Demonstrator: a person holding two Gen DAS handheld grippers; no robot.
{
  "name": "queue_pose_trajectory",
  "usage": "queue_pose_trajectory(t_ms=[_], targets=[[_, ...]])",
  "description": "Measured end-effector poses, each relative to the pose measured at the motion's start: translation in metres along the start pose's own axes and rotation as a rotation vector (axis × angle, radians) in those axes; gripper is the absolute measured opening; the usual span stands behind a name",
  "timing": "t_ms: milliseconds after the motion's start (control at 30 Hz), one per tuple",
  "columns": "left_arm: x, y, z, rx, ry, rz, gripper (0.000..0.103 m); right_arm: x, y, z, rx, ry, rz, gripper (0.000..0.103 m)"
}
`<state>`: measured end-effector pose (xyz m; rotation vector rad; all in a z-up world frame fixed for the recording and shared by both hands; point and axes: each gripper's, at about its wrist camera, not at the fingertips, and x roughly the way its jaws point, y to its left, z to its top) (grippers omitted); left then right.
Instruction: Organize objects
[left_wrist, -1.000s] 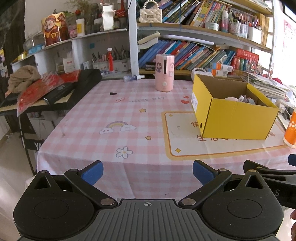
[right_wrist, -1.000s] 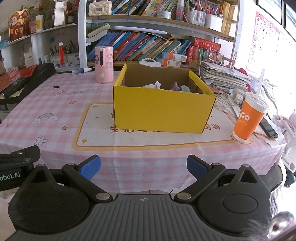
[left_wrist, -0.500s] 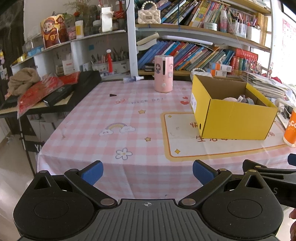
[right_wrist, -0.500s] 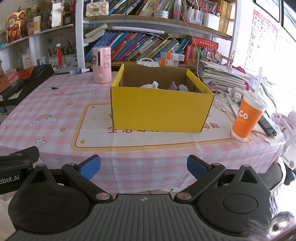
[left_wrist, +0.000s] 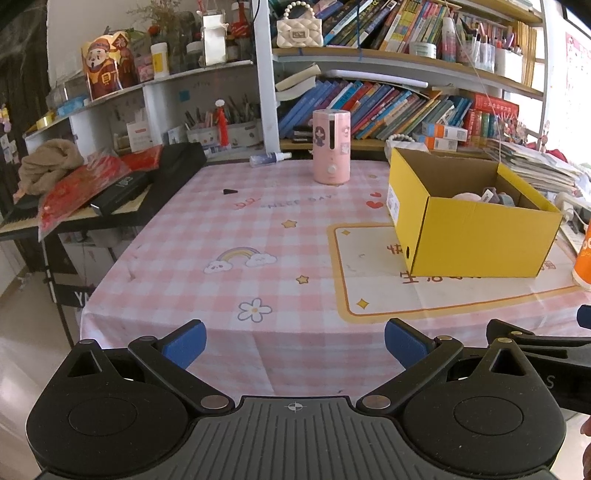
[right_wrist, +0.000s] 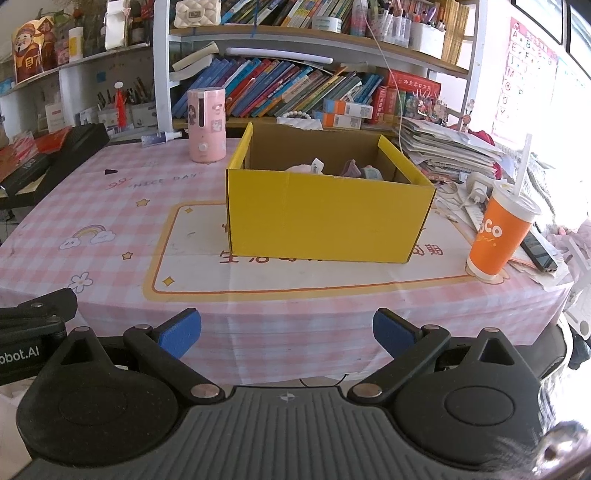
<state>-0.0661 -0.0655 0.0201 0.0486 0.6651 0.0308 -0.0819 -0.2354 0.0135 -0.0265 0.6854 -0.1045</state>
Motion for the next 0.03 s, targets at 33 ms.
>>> queue_pose_trajectory(t_ms=[33], targets=[[0.0006,0.0002,0.0004,-0.002,0.001,-0.007,0.103,0.0007,0.0002,0.0005,0.001,0.002,0.000,0.100]])
